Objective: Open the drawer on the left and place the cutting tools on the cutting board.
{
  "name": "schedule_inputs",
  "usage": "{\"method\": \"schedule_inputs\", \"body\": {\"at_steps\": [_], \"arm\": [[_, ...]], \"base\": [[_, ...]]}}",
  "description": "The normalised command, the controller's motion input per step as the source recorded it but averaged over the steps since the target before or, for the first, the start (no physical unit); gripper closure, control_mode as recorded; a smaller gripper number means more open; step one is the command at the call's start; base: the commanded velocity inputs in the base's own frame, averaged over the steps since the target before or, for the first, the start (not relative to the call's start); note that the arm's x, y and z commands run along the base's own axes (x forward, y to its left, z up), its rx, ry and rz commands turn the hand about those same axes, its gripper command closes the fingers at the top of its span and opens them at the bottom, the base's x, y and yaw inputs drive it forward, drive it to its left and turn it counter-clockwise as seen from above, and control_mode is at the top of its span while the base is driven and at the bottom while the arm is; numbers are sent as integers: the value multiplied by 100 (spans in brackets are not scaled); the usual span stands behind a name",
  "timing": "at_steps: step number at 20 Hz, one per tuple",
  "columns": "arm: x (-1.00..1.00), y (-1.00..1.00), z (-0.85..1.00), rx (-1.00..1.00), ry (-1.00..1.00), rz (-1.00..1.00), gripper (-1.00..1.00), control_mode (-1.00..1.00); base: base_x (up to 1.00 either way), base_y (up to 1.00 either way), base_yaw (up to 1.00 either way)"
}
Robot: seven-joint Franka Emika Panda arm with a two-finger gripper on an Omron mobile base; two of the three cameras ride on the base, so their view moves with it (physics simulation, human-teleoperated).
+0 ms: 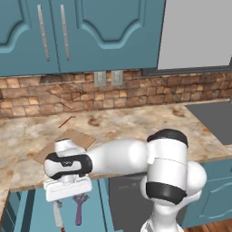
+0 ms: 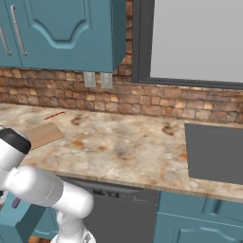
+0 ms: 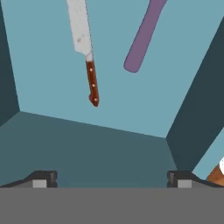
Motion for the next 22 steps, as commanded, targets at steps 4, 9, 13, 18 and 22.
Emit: {"method": "schedule_inputs", "body": {"at_steps": [4, 9, 13, 18, 22], "arm": [[-22, 0, 0, 0, -14, 0, -100, -100], [-30, 0, -12, 0, -9, 0, -100, -100], [-18, -8, -19, 0, -10, 0, -100, -100], [0, -23, -30, 0, -3, 0, -100, -100], [0, -24, -33, -1, -2, 0, -100, -100]], "base": [[0, 0, 0], [0, 0, 0], [0, 0, 0], [0, 0, 0], [0, 0, 0]]}}
